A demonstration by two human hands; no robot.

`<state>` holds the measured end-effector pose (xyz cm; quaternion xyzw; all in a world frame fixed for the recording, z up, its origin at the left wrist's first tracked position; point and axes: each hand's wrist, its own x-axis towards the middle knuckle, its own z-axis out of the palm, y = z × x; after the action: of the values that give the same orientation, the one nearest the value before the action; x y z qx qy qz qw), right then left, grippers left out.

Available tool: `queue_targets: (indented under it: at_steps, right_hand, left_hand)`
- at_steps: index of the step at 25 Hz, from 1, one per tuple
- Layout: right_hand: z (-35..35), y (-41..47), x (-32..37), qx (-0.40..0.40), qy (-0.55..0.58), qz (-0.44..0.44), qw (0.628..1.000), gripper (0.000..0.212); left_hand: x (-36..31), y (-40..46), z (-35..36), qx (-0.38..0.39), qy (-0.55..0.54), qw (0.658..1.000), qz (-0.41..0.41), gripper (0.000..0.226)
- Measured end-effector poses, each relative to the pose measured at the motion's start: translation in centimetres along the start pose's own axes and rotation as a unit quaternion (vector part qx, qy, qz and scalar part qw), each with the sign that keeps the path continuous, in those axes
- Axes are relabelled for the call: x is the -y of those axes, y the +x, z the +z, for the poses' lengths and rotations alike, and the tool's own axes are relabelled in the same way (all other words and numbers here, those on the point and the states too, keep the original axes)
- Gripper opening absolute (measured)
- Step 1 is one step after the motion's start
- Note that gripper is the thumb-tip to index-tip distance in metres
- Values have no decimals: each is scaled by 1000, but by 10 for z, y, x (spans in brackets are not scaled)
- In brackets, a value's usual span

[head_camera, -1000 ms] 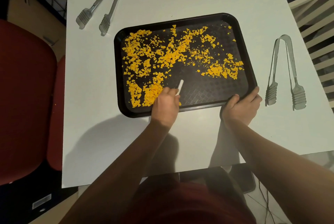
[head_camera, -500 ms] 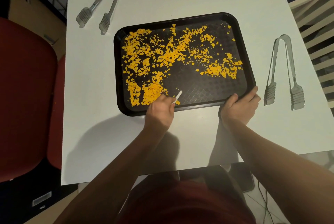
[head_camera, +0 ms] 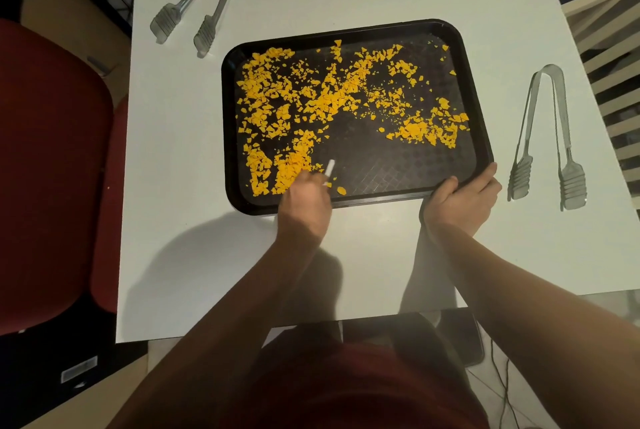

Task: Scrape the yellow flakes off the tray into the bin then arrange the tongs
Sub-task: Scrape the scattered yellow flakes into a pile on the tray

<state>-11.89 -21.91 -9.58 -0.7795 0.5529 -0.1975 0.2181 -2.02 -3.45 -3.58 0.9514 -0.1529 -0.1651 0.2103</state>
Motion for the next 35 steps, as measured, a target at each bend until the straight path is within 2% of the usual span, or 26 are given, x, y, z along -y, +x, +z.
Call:
queue_targets:
  at_steps: [2, 4, 6, 10, 17, 19, 22, 25, 30, 35]
  right_hand:
    - [0, 0, 0, 0, -1, -3, 1000, 66]
    - [0, 1, 0, 2, -4, -1, 1000, 66]
    - [0, 1, 0, 2, -3, 0, 1000, 66]
    - [0, 0, 0, 3, -6, -2, 1000, 67]
    - [0, 0, 0, 3, -10, -3, 1000, 67]
    - [0, 0, 0, 3, -9, -3, 1000, 66]
    - [0, 0, 0, 9, -11, -1, 1000, 66]
    - [0, 0, -1, 9, -9, -2, 1000, 66]
    - [0, 1, -2, -1, 1, -3, 1000, 68]
    - [0, 1, -2, 0, -4, -1, 1000, 67]
  left_hand:
    - [13, -4, -9, -62, -9, 998, -10, 27]
    - [12, -9, -13, -80, -44, 995, 44, 25]
    - [5, -6, -12, -32, -67, 993, 96, 23]
    - [10, 23, -16, 44, -47, 990, 126, 21]
    - [21, 49, -35, 125, 123, 953, 248, 24]
    - [35, 51, -46, 91, 149, 954, 246, 24]
    - [44, 57, -56, -22, 76, 978, 195, 24]
    - [35, 83, -53, -70, 25, 987, 140, 26]
    - [25, 121, -36, -18, 87, 981, 174, 27]
    - [45, 117, -44, 72, 113, 958, 254, 27]
